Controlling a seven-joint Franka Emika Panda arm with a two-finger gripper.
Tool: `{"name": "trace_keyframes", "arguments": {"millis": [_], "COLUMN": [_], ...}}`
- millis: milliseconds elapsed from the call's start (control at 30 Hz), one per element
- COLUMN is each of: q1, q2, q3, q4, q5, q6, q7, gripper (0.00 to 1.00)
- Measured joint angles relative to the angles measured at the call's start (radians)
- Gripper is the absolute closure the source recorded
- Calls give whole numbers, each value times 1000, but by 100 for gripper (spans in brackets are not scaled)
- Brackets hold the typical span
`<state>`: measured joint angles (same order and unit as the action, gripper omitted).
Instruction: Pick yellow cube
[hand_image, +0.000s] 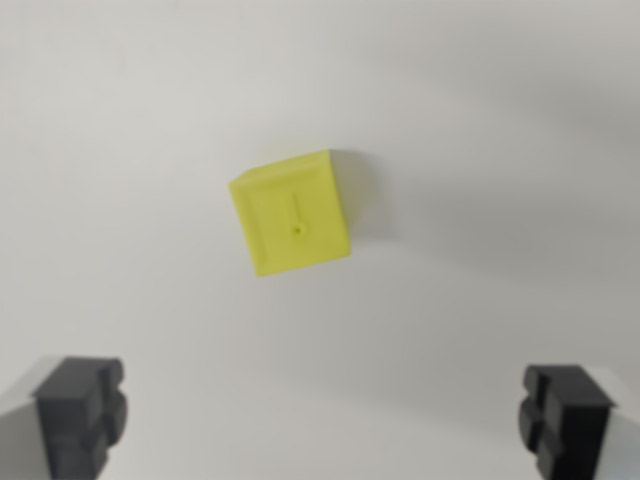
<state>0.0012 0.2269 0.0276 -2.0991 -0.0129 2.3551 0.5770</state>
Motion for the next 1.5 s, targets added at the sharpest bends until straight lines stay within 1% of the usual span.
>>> {"name": "trace_keyframes", "arguments": {"millis": [733,1500], "q1": [9,18], "q2": [97,213], "q3": [0,0], "q4": [-23,-21], "q5": [-2,-8], "q6": [108,212], "q7": [-85,-172], "gripper": [0,0]}}
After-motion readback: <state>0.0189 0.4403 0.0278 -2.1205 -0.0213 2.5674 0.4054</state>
